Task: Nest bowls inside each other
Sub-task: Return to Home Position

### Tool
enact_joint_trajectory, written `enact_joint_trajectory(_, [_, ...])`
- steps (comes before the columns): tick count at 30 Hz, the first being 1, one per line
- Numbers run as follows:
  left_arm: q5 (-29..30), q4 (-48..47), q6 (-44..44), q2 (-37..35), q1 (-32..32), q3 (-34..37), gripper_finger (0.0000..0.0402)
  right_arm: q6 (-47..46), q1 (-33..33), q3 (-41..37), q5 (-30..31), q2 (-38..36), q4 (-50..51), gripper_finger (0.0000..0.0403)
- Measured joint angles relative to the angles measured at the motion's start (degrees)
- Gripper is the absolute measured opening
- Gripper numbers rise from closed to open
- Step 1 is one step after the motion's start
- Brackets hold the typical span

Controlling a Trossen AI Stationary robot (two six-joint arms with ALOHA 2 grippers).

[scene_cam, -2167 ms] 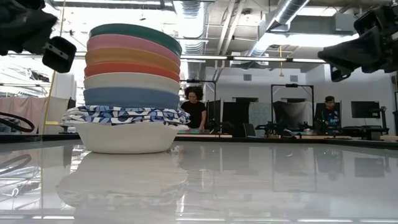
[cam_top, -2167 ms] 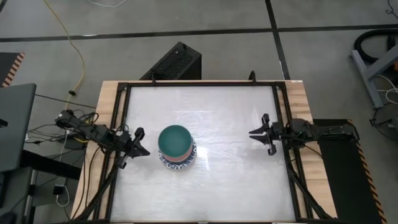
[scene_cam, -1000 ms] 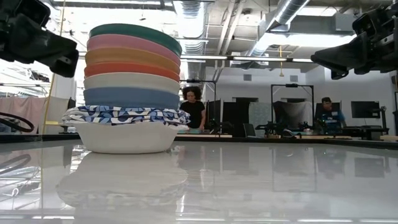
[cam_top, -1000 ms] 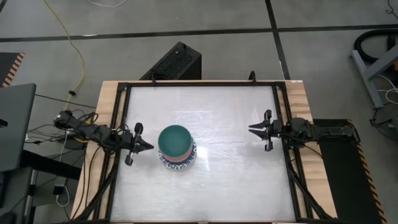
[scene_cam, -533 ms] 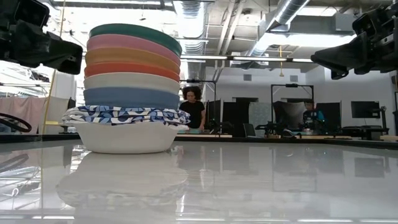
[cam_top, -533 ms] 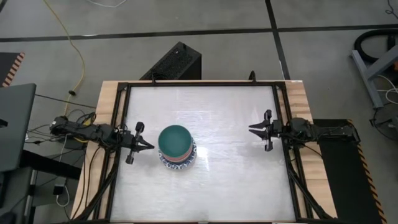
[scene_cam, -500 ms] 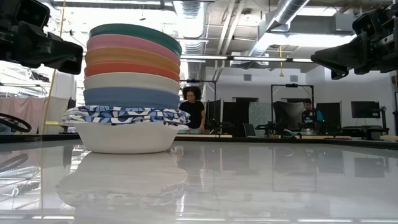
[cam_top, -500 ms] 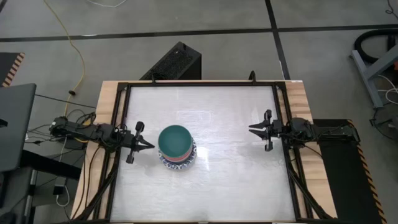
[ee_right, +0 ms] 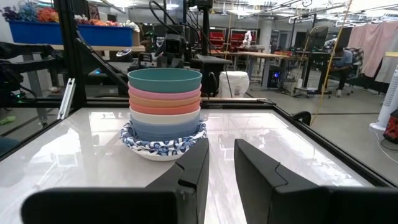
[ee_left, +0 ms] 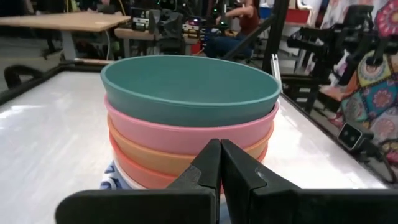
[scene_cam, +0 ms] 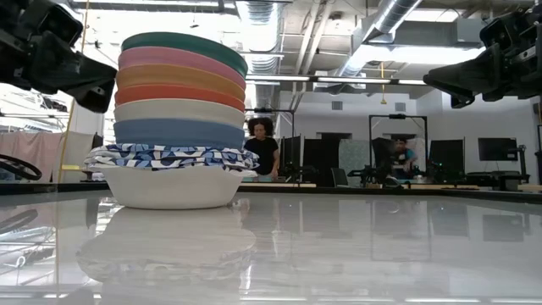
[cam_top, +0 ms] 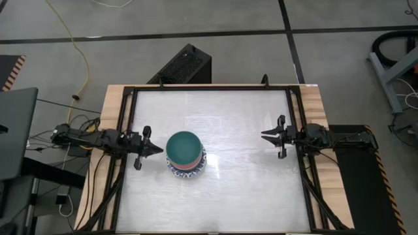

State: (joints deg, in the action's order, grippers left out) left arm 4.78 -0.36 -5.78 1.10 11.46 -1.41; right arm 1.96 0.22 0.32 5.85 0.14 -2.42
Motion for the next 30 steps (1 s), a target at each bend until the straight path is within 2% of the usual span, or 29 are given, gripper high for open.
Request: enact_joint_trajectory(30, [0.11,0.00,-1.55,0.00,0.00,0.00,0.0000,0.00,0.01,0.00,-0.01,0.00,-0.01,0.0097])
